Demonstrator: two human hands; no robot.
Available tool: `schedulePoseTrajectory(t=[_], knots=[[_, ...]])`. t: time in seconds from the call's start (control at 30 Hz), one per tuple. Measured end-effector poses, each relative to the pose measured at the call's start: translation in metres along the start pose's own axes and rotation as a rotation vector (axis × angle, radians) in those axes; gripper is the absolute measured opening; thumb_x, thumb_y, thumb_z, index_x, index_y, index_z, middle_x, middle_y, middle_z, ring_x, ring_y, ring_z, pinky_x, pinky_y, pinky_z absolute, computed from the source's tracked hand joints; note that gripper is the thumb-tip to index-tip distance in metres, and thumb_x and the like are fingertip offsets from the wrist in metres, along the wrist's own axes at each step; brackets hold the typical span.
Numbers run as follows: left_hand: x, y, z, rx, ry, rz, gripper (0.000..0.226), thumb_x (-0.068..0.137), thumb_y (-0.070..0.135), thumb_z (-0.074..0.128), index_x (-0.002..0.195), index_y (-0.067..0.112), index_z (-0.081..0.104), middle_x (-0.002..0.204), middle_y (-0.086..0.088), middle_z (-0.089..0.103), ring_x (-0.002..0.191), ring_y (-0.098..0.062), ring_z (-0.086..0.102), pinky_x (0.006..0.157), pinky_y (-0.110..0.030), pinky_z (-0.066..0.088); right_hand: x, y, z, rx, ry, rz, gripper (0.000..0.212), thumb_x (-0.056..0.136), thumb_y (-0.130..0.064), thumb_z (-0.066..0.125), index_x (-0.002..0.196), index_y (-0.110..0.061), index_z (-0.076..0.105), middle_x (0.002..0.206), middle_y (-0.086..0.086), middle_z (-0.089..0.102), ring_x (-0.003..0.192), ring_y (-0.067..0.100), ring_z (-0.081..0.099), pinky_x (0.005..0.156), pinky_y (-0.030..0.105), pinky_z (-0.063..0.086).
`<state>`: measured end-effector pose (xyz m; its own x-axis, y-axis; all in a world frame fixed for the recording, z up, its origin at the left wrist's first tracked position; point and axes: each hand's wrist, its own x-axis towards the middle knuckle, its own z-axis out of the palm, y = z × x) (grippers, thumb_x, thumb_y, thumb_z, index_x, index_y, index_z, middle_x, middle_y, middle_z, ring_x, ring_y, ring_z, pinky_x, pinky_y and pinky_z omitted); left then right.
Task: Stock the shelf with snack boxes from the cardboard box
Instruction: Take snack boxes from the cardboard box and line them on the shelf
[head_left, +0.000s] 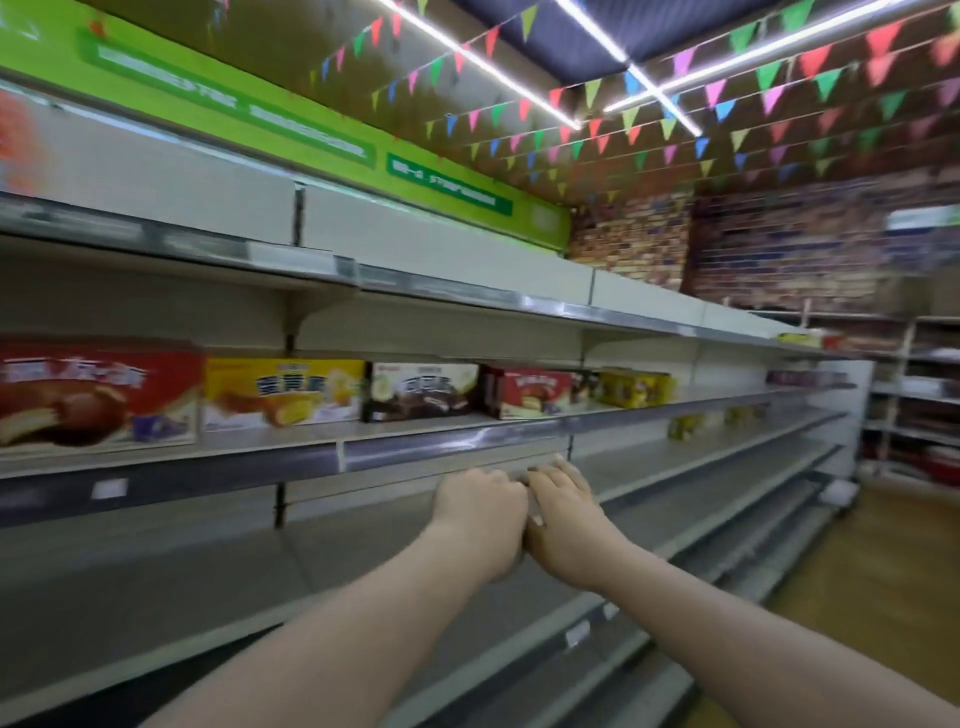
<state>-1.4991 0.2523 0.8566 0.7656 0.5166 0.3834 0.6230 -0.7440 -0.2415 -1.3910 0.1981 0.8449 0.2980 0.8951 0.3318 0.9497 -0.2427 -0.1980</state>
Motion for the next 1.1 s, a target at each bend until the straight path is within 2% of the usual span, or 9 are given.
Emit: schedulePoseTrajectory(t=[0.07, 0.13, 0.27, 0.43, 0.67, 0.77, 0.9, 1.0, 1.1], knots=[[0.025, 0.038, 0.005, -0.010, 0.025, 0.065, 0.030, 0.095, 0.023, 0.048, 0.123, 0.018, 0.054, 0.123, -0.004, 0.058, 0.113, -0.027, 0.059, 0.078, -0.037, 0.048, -0.006, 0.042, -0.004, 0.029, 0.013, 0.029, 0.048, 0.093, -0.025, 0.040, 0.139, -0.013, 0.040, 0.147, 0.004, 0.038, 0.145, 0.020, 0.016, 0.120, 0.031, -0.001], [0.051, 0.068, 0.015, 0.002, 0.029, 0.116, 0.028, 0.095, 0.021, 0.047, 0.121, 0.018, 0.055, 0.121, -0.004, 0.059, 0.110, -0.027, 0.060, 0.073, -0.035, 0.046, -0.005, 0.081, -0.002, 0.094, 0.043, 0.090, 0.049, 0.085, -0.032, 0.036, 0.129, -0.015, 0.050, 0.137, 0.004, 0.049, 0.139, 0.023, 0.030, 0.120, 0.031, 0.006], [0.106, 0.115, 0.034, 0.038, 0.004, 0.154, 0.026, 0.097, 0.016, 0.045, 0.121, 0.016, 0.056, 0.120, -0.003, 0.061, 0.107, -0.026, 0.062, 0.068, -0.033, 0.042, 0.018, 0.154, 0.004, 0.155, 0.025, 0.184, 0.018, 0.087, -0.015, 0.042, 0.099, -0.019, 0.054, 0.116, 0.013, 0.062, 0.119, 0.031, 0.049, 0.115, 0.035, 0.023], [0.212, 0.142, 0.059, 0.085, 0.019, 0.098, 0.027, 0.095, 0.015, 0.047, 0.121, 0.015, 0.057, 0.119, -0.003, 0.062, 0.105, -0.027, 0.063, 0.066, -0.034, 0.041, 0.095, 0.233, 0.002, 0.233, 0.084, 0.185, 0.040, 0.091, -0.021, 0.047, 0.131, -0.012, 0.048, 0.132, 0.010, 0.050, 0.126, 0.027, 0.042, 0.099, 0.033, 0.037], [0.363, 0.135, 0.079, 0.111, 0.058, 0.012, 0.024, 0.093, 0.017, 0.045, 0.113, 0.019, 0.058, 0.114, -0.003, 0.064, 0.106, -0.026, 0.061, 0.071, -0.033, 0.043, 0.235, 0.315, -0.009, 0.360, 0.123, 0.108, 0.042, 0.089, -0.017, 0.048, 0.131, -0.013, 0.051, 0.134, 0.010, 0.053, 0.126, 0.026, 0.044, 0.102, 0.036, 0.040], [0.418, 0.133, 0.098, 0.165, 0.065, -0.006, 0.031, 0.093, 0.026, 0.047, 0.122, 0.019, 0.052, 0.126, -0.005, 0.056, 0.118, -0.027, 0.050, 0.089, -0.039, 0.040, 0.283, 0.347, -0.001, 0.379, 0.114, 0.043, 0.037, 0.092, -0.022, 0.048, 0.127, -0.013, 0.052, 0.129, 0.009, 0.055, 0.121, 0.027, 0.047, 0.099, 0.037, 0.041], [0.471, 0.111, 0.129, 0.185, 0.144, -0.089, 0.057, 0.093, 0.037, 0.050, 0.143, 0.020, 0.030, 0.154, -0.007, 0.027, 0.140, -0.027, 0.026, 0.112, -0.044, 0.022, 0.350, 0.386, 0.011, 0.409, 0.116, -0.044, 0.039, 0.096, -0.035, 0.050, 0.131, -0.016, 0.051, 0.130, 0.003, 0.054, 0.119, 0.020, 0.050, 0.099, 0.033, 0.042], [0.504, 0.090, 0.151, 0.284, 0.130, -0.233, 0.071, 0.092, 0.042, 0.053, 0.150, 0.020, 0.018, 0.159, -0.008, 0.016, 0.145, -0.026, 0.018, 0.116, -0.047, 0.016, 0.406, 0.414, 0.015, 0.517, 0.137, -0.092, 0.032, 0.096, -0.024, 0.054, 0.125, -0.011, 0.056, 0.120, 0.007, 0.062, 0.103, 0.019, 0.059, 0.087, 0.030, 0.046], [0.532, 0.071, 0.157, 0.351, 0.047, -0.358, 0.087, 0.083, 0.056, 0.061, 0.151, 0.025, 0.017, 0.159, -0.007, 0.017, 0.145, -0.026, 0.020, 0.117, -0.052, 0.012, 0.462, 0.436, 0.017, 0.583, 0.195, -0.154, 0.030, 0.095, -0.020, 0.053, 0.123, -0.011, 0.057, 0.111, 0.009, 0.066, 0.078, 0.013, 0.059, 0.066, 0.023, 0.048]])
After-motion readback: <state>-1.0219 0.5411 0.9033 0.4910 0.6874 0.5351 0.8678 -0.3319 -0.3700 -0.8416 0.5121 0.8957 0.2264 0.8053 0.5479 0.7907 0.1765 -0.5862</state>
